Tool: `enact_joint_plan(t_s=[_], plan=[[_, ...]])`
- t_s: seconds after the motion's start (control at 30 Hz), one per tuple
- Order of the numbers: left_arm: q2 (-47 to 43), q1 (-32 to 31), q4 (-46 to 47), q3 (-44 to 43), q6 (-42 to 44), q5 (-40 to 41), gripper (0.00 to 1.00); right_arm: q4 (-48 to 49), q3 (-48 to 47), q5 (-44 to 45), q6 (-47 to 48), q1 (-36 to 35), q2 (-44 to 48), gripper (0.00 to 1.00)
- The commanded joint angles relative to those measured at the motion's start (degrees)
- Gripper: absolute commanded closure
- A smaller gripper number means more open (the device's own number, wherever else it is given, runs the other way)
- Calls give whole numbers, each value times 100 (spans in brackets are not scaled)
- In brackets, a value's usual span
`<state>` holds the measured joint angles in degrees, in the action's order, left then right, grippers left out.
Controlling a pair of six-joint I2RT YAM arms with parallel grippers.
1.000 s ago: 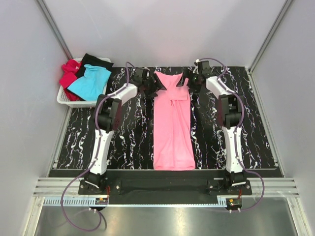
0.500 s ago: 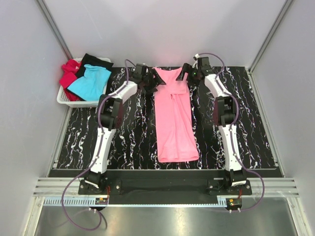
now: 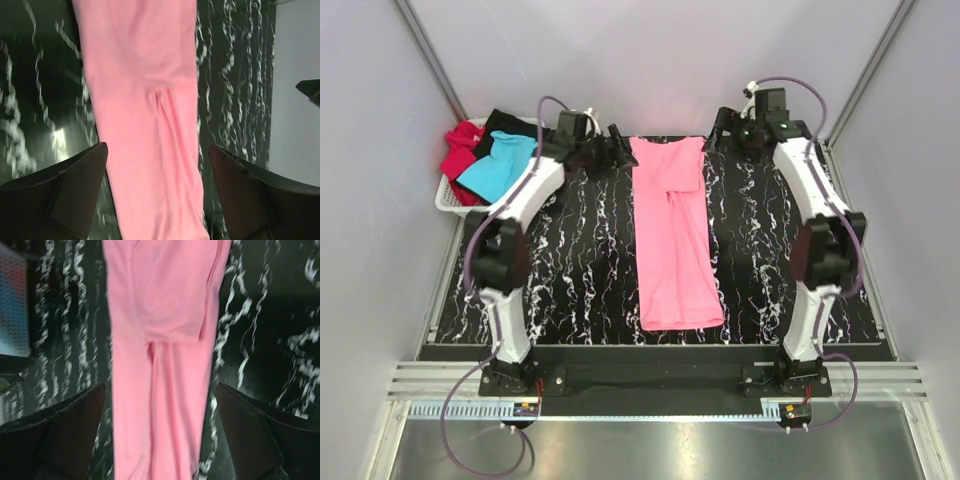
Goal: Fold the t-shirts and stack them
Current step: Fold the tshirt
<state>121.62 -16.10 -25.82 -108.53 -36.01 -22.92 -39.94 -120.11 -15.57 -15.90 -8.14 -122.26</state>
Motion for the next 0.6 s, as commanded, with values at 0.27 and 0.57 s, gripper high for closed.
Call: enact_joint_plan(t_s=[0.27, 0.57], plan=[[-3923, -1368, -55, 4988, -1266, 1017, 16, 356, 5988, -1053, -1661, -109, 4093, 2], [-5420, -2599, 1176, 7231, -3078, 1588, 28, 180, 8310, -1202, -2276, -170, 6204, 33]])
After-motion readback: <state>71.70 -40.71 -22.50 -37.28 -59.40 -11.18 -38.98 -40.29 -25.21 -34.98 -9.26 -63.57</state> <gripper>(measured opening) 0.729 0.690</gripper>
